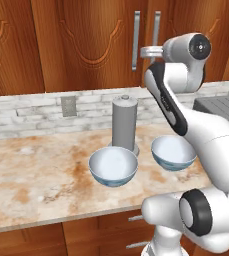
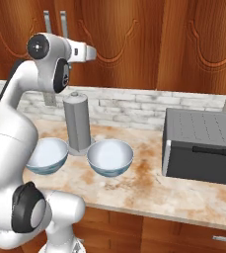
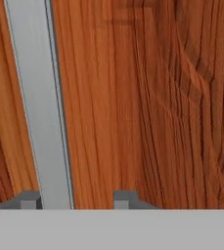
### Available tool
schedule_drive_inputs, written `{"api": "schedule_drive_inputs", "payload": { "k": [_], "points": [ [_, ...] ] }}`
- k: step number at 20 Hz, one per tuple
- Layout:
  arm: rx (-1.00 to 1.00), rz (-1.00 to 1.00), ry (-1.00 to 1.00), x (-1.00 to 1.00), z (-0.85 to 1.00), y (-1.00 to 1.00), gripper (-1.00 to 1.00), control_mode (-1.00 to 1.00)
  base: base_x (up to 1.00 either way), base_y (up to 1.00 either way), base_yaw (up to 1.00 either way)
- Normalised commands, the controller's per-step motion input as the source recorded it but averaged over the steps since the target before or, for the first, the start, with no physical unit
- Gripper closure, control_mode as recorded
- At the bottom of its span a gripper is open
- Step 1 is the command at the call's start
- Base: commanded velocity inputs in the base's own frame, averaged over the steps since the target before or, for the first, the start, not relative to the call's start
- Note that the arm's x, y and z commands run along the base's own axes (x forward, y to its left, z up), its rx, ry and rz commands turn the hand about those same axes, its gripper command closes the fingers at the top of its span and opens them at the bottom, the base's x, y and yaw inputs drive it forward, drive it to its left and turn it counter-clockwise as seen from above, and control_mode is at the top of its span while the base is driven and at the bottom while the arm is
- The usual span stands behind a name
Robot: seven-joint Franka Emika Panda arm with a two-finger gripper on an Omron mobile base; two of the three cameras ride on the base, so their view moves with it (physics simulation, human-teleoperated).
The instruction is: Open the cabinet. Pick the bowls from the counter and place them in the cabinet. Then close the cabinet.
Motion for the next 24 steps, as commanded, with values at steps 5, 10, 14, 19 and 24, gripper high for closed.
{"api": "schedule_drive_inputs", "payload": {
  "k": [5,10,14,19,24],
  "points": [
    [0.26,-0.06,0.0,-0.59,-0.02,-1.0,1.0,-1.0,0.0,0.0,0.0],
    [0.25,-0.01,0.0,-0.8,-0.02,-1.0,1.0,-1.0,0.0,0.0,0.0],
    [0.21,0.0,0.03,-1.0,-0.55,-1.0,1.0,-1.0,0.0,0.0,0.0],
    [0.23,0.0,0.12,-1.0,-0.74,-1.0,1.0,-1.0,0.0,0.0,0.0],
    [0.21,0.0,0.12,-1.0,-0.72,-1.0,1.0,-1.0,0.0,0.0,0.0]
  ]
}}
